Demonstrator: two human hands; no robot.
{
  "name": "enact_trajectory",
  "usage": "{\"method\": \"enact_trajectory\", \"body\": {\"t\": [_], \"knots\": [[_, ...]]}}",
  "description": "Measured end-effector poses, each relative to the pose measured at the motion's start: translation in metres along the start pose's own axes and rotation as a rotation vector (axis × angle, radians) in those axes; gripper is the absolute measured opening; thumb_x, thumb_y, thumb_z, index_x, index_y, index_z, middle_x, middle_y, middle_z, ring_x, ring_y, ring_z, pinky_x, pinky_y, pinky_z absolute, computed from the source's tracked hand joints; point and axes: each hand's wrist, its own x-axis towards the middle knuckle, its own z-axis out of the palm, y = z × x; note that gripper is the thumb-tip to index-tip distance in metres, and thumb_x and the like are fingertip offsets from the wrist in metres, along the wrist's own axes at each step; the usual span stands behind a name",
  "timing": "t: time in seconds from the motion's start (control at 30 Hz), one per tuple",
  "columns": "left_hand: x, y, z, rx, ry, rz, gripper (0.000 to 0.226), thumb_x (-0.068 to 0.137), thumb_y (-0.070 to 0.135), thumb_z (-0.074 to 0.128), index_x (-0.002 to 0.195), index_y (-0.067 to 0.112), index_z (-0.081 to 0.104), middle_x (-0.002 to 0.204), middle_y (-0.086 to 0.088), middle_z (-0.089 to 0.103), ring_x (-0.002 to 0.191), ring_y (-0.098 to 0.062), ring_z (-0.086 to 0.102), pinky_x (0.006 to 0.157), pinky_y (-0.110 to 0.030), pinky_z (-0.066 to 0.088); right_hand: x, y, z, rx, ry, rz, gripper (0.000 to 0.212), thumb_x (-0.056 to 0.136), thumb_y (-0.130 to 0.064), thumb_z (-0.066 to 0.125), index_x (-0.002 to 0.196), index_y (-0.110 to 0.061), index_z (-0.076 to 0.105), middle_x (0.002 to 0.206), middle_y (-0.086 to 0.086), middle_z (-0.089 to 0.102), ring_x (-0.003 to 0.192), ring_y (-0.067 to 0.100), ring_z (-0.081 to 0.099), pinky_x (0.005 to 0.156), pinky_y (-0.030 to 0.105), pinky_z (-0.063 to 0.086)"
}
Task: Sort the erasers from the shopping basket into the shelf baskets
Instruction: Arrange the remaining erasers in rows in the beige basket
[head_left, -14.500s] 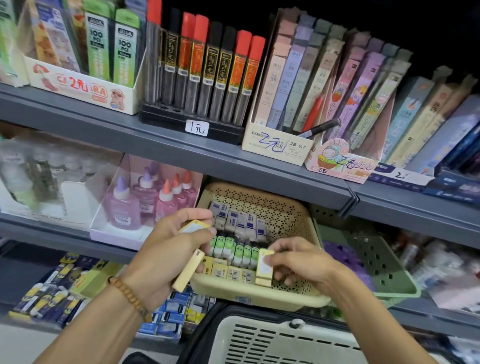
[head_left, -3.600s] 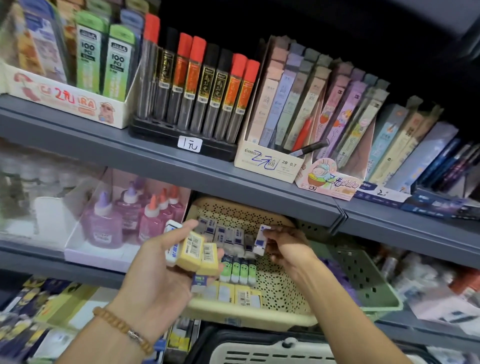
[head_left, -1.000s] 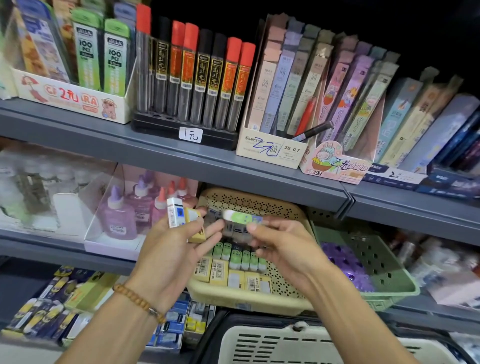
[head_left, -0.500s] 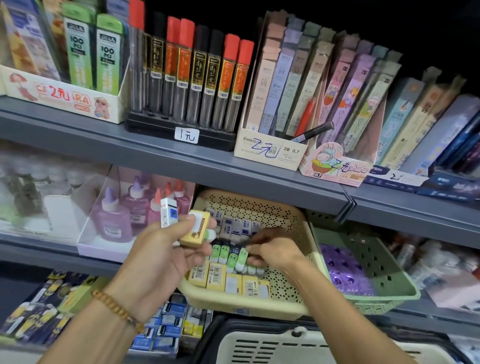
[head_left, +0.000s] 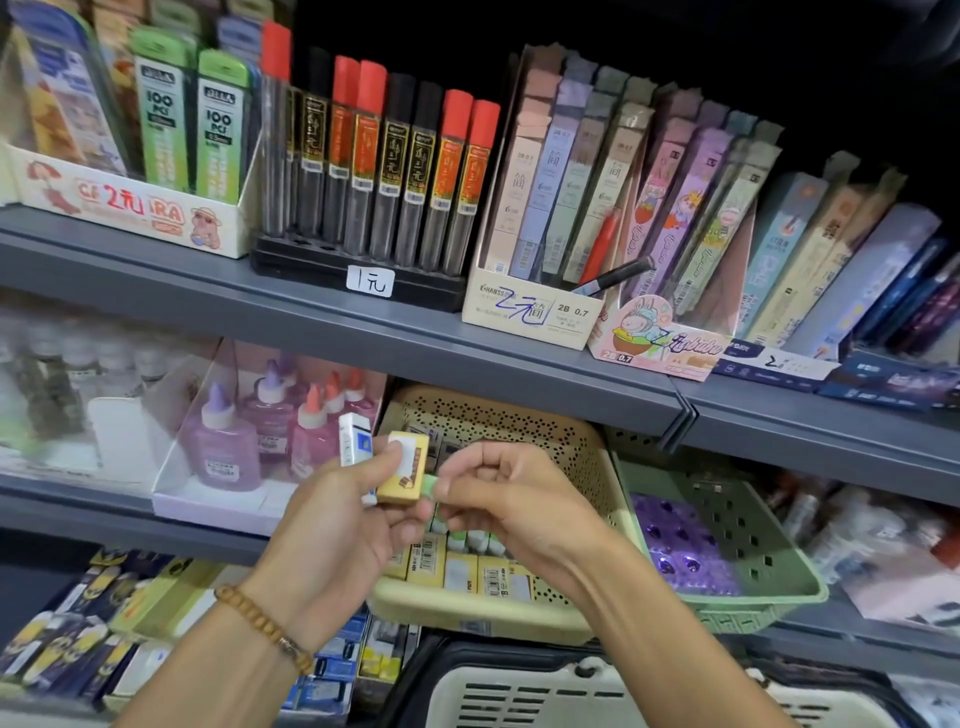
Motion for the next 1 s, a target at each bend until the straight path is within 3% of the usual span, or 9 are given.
{"method": "enact_trajectory", "body": {"t": [0.17,0.23,0.3,0.4,0.47,0.6,0.8,0.9,1.0], "knots": [[0.0,-0.007,0.008,0.081,-0.003,0.042,0.018,0.091,0.013,0.056,0.105,0.002,0.059,0.069,-0.01,0.067,0.054,-0.02,0.061,0.042,-0.023,0.047,-0.001,0.0,-0.009,-0.218,-0.047,0.156,0.025,0.078,0.0,0.055,0.096,-0.014,0.065,0.067,0.003,0.059,0.048,0.01,0.05,0.044,0.021,0.042],[0.0,-0.006,0.007,0.079,0.064,0.068,0.016,0.095,0.011,0.054,0.107,0.003,0.058,0.078,-0.011,0.068,0.058,-0.021,0.066,0.043,-0.023,0.049,0.0,0.005,-0.025,-0.104,0.082,0.23,0.026,0.082,0.002,0.056,0.106,-0.006,0.064,0.075,0.009,0.057,0.053,0.013,0.051,0.048,0.026,0.042],[0.0,-0.003,0.004,0.108,0.133,0.085,0.017,0.096,0.01,0.053,0.11,0.002,0.057,0.091,-0.014,0.063,0.058,-0.019,0.068,0.045,-0.022,0.051,-0.001,0.013,-0.046,-0.005,0.268,0.282,0.016,0.086,0.006,0.059,0.102,0.006,0.061,0.078,0.012,0.06,0.058,0.015,0.054,0.052,0.026,0.044],[0.0,-0.001,0.0,0.132,0.167,0.082,0.018,0.096,0.011,0.054,0.111,0.001,0.055,0.097,-0.017,0.059,0.056,-0.017,0.068,0.047,-0.023,0.052,-0.002,0.025,-0.071,-0.306,0.422,0.362,0.006,0.088,-0.002,0.062,0.093,-0.001,0.061,0.077,0.009,0.064,0.065,0.016,0.056,0.06,0.026,0.047],[0.001,0.0,-0.001,0.151,0.184,0.078,0.018,0.096,0.013,0.055,0.11,0.002,0.056,0.1,-0.017,0.06,0.058,-0.018,0.067,0.048,-0.024,0.053,-0.002,0.032,-0.071,-0.491,0.394,0.39,0.005,0.091,-0.006,0.061,0.096,-0.008,0.061,0.082,0.006,0.067,0.066,0.013,0.058,0.06,0.023,0.049],[0.003,-0.002,-0.001,0.187,0.193,0.094,0.014,0.095,0.015,0.057,0.105,0.005,0.061,0.094,-0.012,0.065,0.061,-0.017,0.066,0.047,-0.024,0.051,0.006,0.045,-0.06,-0.512,0.334,0.442,0.008,0.091,0.0,0.059,0.091,-0.008,0.058,0.082,0.006,0.065,0.06,0.011,0.059,0.055,0.02,0.05],[0.004,-0.004,-0.004,0.242,0.175,0.125,0.013,0.094,0.014,0.059,0.101,0.005,0.066,0.09,-0.009,0.067,0.056,-0.01,0.065,0.045,-0.021,0.048,0.02,0.047,-0.055,-0.742,0.317,0.391,0.003,0.087,-0.015,0.066,0.09,-0.014,0.066,0.093,0.0,0.068,0.079,0.014,0.061,0.075,0.029,0.053],[0.004,-0.005,-0.002,0.259,0.161,0.142,0.013,0.093,0.013,0.06,0.098,0.004,0.067,0.092,-0.012,0.068,0.058,-0.01,0.066,0.048,-0.02,0.05,0.022,0.042,-0.049,-0.655,0.294,0.397,0.009,0.089,-0.012,0.068,0.096,-0.014,0.064,0.079,0.005,0.069,0.062,0.013,0.062,0.065,0.026,0.055],[0.005,-0.007,-0.002,0.31,0.164,0.158,0.012,0.092,0.014,0.061,0.097,0.007,0.069,0.084,-0.009,0.071,0.062,-0.013,0.069,0.051,-0.02,0.052,0.019,0.038,-0.045,-0.714,0.302,0.337,0.012,0.094,-0.024,0.063,0.093,-0.013,0.068,0.075,0.005,0.072,0.062,0.012,0.064,0.065,0.031,0.058]]}}
